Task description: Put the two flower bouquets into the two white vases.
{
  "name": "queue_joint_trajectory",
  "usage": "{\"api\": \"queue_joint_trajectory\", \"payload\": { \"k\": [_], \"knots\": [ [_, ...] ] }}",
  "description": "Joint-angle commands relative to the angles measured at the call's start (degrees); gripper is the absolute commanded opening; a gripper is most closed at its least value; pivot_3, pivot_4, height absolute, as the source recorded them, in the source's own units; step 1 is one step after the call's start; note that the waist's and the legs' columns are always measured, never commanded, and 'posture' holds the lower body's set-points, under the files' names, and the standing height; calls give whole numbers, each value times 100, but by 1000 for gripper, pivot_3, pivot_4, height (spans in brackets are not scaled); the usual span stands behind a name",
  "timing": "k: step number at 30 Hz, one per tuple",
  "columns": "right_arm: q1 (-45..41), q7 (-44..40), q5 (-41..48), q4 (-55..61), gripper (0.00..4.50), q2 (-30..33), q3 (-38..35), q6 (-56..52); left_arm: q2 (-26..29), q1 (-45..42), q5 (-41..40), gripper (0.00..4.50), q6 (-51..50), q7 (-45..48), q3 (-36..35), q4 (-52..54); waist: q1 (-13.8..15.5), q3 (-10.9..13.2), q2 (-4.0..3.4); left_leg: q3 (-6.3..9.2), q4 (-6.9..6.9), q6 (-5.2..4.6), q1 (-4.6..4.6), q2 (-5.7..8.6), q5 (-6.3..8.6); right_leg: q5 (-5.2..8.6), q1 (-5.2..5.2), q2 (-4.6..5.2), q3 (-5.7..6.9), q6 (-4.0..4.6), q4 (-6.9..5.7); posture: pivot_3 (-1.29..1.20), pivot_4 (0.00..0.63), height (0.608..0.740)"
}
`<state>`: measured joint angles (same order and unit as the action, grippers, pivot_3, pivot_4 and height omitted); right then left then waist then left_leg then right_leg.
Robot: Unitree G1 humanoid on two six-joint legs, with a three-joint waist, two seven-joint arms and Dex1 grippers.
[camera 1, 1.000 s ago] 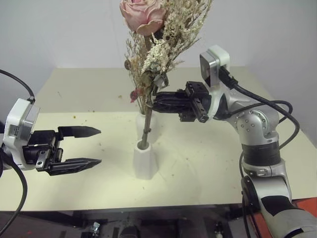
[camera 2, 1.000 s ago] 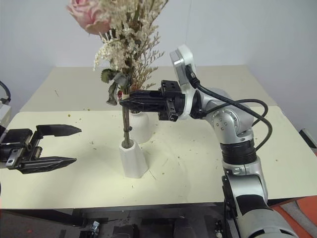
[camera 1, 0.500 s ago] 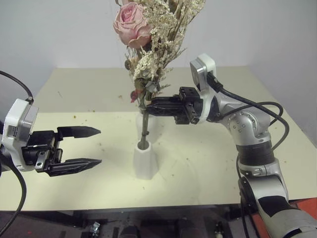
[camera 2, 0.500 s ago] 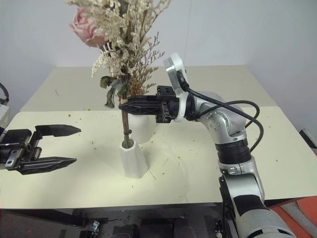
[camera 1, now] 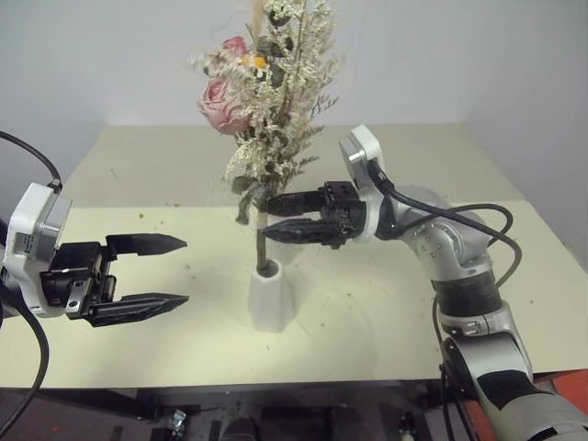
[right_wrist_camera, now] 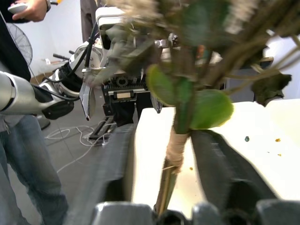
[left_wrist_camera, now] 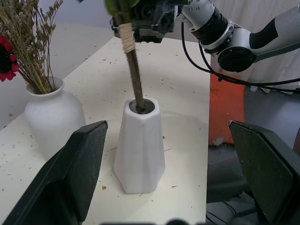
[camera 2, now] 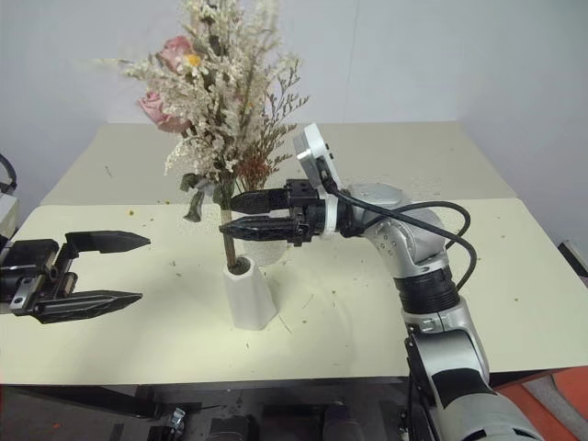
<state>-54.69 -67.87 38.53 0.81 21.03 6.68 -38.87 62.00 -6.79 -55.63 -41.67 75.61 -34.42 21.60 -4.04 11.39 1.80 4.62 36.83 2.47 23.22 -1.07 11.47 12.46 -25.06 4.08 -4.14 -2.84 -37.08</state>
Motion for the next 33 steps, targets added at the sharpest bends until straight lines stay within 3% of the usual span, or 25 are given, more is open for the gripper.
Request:
{"api": "queue_joint_trajectory", "payload": {
  "k": [1,13,24,33],
  "knots": [
    [60,-148,0,292,3687,151,-114,234,64,-66,-49,4500,88,6,-121,18,1,0,0,0,0,0,0,0,0,0,0,0,0,0,0,0,150,740],
    [222,-260,1,325,3687,441,-274,327,53,-298,51,4500,211,35,178,-130,3,0,0,0,0,0,0,-1,0,1,0,-2,0,-1,0,0,150,740],
    [452,-389,-607,-601,3687,1544,-688,919,-191,-38,-1,4500,193,-258,44,22,-1,0,1,-1,0,0,0,0,0,3,2,-1,0,-3,3,0,150,740],
    [1288,-340,-889,-732,3687,2278,-1064,1129,-641,-51,85,4500,363,-751,160,153,9,-1,2,-3,1,0,0,1,0,2,4,1,-1,-3,4,0,150,740]
  ]
}}
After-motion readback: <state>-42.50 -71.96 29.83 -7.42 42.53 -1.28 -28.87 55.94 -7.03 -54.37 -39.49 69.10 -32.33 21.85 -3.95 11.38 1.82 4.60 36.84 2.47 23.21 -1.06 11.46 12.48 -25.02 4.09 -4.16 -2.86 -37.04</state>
